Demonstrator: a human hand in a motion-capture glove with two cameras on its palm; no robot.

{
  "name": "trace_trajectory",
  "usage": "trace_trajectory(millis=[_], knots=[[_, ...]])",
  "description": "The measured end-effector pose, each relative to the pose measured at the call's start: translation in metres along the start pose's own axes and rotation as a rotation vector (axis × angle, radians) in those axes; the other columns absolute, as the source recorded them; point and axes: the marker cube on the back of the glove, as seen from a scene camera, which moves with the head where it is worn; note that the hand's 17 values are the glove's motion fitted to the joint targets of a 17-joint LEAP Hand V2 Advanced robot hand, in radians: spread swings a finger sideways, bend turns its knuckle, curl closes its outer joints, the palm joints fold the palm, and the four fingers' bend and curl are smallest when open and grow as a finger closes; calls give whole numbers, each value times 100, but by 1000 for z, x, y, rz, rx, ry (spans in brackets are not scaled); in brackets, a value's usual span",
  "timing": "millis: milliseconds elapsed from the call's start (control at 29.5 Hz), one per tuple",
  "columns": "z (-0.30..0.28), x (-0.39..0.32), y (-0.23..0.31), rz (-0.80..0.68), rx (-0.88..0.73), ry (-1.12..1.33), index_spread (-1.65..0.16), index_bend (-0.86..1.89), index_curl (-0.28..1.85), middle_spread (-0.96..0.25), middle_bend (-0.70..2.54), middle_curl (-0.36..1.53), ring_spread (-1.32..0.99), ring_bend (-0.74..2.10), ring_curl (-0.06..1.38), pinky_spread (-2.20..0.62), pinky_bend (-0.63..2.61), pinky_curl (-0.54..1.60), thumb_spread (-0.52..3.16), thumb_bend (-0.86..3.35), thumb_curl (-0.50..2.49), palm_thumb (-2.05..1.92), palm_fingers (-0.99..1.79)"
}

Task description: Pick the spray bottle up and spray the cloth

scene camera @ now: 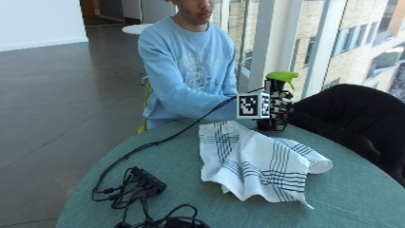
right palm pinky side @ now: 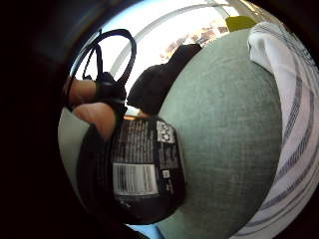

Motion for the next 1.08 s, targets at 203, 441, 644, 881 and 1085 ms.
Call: trace_trajectory(millis=[203, 441, 644, 881, 1085], knots=[[-26, -19, 21, 35, -16, 104, -28, -1, 32, -8, 31, 47, -6, 41, 38, 11, 27, 40, 97, -5, 50, 76, 89], [-98, -30, 63, 60, -12, 410, -31, 5, 25, -7, 31, 46, -3, 39, 38, 13, 32, 40, 99, -6, 43, 64, 78], [-177, -14, 131, 159, 24, 610, -32, 9, 24, -8, 29, 45, -2, 37, 36, 13, 33, 39, 100, -5, 40, 59, 75], [-244, 7, 214, 263, 106, 715, -33, 12, 24, -8, 28, 44, -1, 35, 36, 15, 32, 38, 101, -3, 37, 55, 75], [-260, 16, 256, 290, 136, 768, -33, 12, 24, -8, 28, 43, -1, 34, 35, 15, 31, 38, 102, -3, 35, 55, 76]])
